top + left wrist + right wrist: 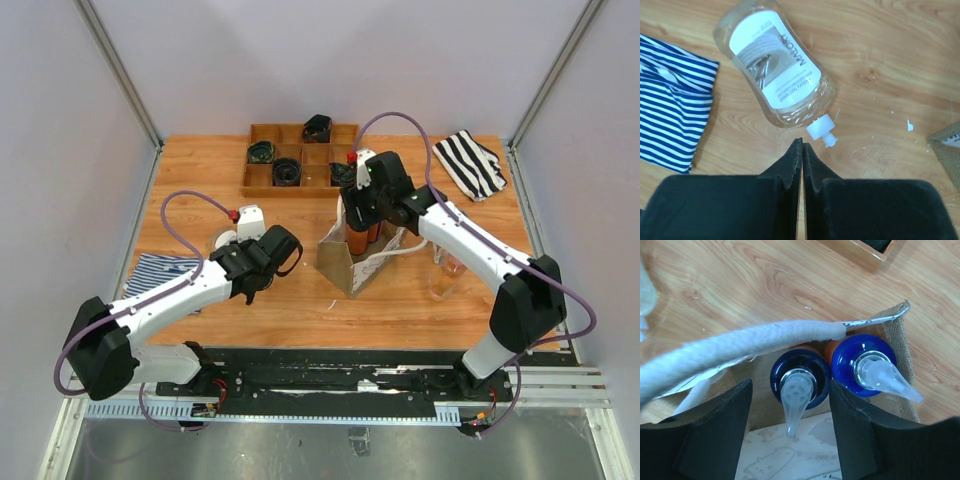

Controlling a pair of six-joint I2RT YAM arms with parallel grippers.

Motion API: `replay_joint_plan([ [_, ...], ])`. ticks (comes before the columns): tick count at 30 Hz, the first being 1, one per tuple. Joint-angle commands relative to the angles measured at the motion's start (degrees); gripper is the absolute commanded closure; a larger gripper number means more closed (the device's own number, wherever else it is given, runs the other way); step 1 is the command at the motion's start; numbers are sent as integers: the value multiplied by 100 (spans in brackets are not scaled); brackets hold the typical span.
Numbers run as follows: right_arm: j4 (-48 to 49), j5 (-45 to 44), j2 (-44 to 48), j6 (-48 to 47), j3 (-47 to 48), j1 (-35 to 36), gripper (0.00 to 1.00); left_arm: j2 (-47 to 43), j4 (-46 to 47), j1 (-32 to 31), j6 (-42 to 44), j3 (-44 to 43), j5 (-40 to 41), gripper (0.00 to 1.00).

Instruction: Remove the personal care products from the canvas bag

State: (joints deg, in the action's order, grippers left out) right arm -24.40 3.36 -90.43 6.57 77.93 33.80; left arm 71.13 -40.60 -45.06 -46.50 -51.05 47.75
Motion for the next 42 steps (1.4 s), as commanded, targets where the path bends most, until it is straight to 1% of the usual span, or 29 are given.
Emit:
replay_joint_plan([
  [1, 349, -193, -318, -114, -116, 127, 43, 14, 575, 59, -123, 292, -363, 95],
  [4, 182, -316, -545, -121, 68, 166, 62, 140, 602, 54, -223, 376, -444, 95],
  [8, 141, -518, -607, -117, 123, 214, 70, 286, 850, 59, -265, 580, -468, 95],
  [10, 84, -572, -618, -144, 151, 227, 83, 384, 1065, 59, -228, 681, -483, 95],
  [11, 30, -606, -617, -159, 169, 236, 87, 457, 1113, 56, -228, 698, -484, 94],
  [13, -48, -701, -593, -181, 171, 255, 91, 679, 1153, 59, -344, 705, -397, 93],
  [16, -75, -731, -509, -200, 129, 275, 98, 1032, 1160, 60, -611, 663, -155, 88],
  [19, -80, -735, -438, -200, 100, 276, 99, 1402, 1197, 59, -793, 568, 69, 84],
  [21, -126, -767, -422, -211, 105, 276, 99, 1626, 1058, 58, -975, 424, 220, 80],
  [24, -176, -784, -367, -239, 98, 276, 99, 1853, 711, 56, -1308, 212, 495, 67],
  [26, -181, -784, -319, -243, 70, 276, 99, 1918, 600, 51, -1470, 161, 633, 53],
  [28, -174, -792, -284, -252, 56, 275, 98, 1914, 613, 58, -1509, 148, 650, 45],
  [33, -177, -819, -280, -277, 56, 276, 98, 1633, 715, 59, -1589, 121, 344, 42],
  [39, -176, -776, -319, -270, 64, 276, 98, 1084, 986, 59, -1776, 115, -154, 41],
  [42, -171, -781, -314, -269, 65, 276, 97, 1099, 1003, 59, -2006, 31, -275, 41],
])
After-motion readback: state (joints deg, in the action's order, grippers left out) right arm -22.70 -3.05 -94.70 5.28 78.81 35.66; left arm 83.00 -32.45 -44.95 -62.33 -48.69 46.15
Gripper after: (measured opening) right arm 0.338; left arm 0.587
